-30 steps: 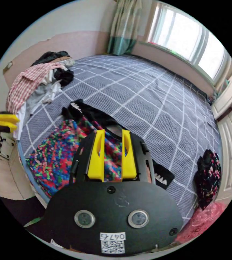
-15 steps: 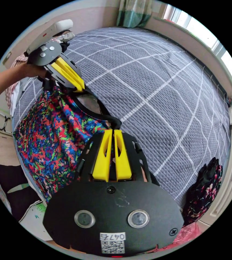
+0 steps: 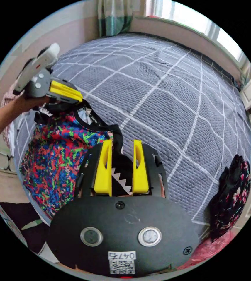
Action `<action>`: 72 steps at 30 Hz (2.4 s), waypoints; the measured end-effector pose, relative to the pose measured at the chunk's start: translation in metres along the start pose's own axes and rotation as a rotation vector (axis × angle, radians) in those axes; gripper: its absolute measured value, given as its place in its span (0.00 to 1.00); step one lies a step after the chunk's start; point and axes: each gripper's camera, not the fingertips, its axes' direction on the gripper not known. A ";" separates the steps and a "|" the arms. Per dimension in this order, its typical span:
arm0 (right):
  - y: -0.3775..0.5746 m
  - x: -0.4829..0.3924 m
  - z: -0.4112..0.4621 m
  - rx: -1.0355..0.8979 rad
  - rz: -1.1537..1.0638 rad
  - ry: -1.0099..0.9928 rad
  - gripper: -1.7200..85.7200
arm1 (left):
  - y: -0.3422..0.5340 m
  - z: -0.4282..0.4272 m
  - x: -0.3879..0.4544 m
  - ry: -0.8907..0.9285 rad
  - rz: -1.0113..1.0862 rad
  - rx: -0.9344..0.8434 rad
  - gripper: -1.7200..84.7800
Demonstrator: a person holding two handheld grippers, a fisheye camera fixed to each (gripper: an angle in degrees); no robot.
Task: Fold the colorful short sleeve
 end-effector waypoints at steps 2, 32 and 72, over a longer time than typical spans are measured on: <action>0.019 0.015 -0.024 0.080 0.082 -0.026 0.09 | 0.001 -0.010 -0.016 0.088 0.011 0.033 0.05; -0.014 0.011 -0.064 0.221 0.196 0.017 0.09 | 0.208 -0.013 -0.038 0.248 -0.386 0.198 0.10; -0.278 -0.352 0.122 -0.109 -0.758 0.127 0.03 | 0.379 0.101 0.029 0.486 -0.543 0.190 0.09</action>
